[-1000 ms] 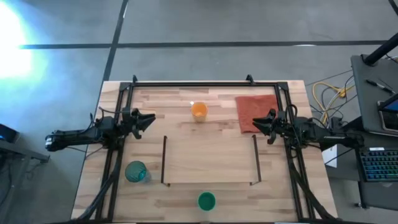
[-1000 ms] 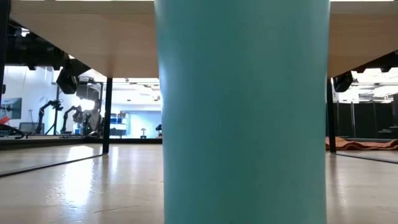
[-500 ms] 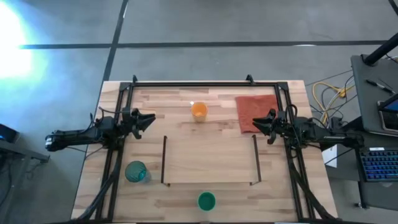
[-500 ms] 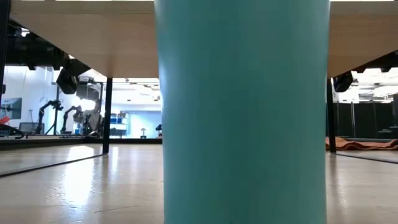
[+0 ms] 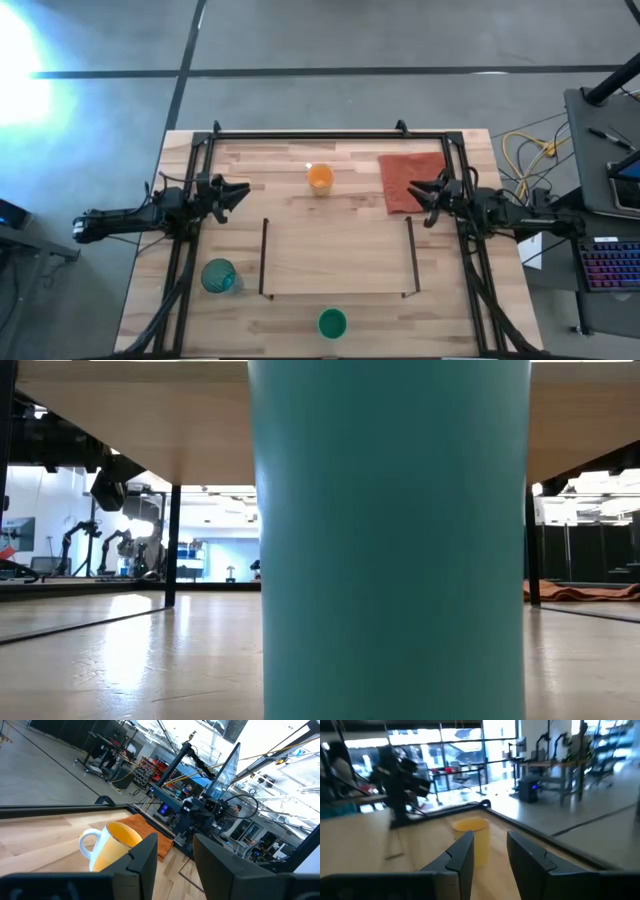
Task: Stack small to large cups/mugs on shelf
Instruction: Put the yellow mug on the shelf
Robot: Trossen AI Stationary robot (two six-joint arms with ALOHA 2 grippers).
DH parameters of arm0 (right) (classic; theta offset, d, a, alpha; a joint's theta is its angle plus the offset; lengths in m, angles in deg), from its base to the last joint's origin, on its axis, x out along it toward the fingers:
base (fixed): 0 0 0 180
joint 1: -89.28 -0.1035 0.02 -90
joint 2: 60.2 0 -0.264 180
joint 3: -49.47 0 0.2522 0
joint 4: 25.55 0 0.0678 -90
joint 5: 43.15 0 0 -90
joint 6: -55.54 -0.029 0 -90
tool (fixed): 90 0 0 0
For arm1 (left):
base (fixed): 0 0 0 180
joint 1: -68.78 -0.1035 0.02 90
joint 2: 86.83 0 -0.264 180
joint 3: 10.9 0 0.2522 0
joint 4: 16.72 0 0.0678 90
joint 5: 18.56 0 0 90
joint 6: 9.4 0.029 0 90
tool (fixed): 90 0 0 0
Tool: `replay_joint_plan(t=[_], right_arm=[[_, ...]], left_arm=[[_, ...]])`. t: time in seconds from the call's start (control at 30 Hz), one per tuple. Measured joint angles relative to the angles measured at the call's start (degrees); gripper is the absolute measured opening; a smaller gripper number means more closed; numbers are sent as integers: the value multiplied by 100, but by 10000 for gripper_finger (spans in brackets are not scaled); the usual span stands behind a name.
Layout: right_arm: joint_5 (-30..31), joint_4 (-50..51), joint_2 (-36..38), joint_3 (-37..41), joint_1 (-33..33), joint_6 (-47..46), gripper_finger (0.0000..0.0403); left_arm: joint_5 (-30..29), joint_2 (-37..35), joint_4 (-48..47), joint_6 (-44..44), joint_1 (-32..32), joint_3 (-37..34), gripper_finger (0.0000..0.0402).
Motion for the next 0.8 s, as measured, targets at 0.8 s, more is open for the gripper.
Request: replay_joint_plan(t=[0.8], right_arm=[[1151,-4977,-2399,-1233,13,-2967,109]], left_arm=[[-574,-11,2072,-1185,1,-2,112]])
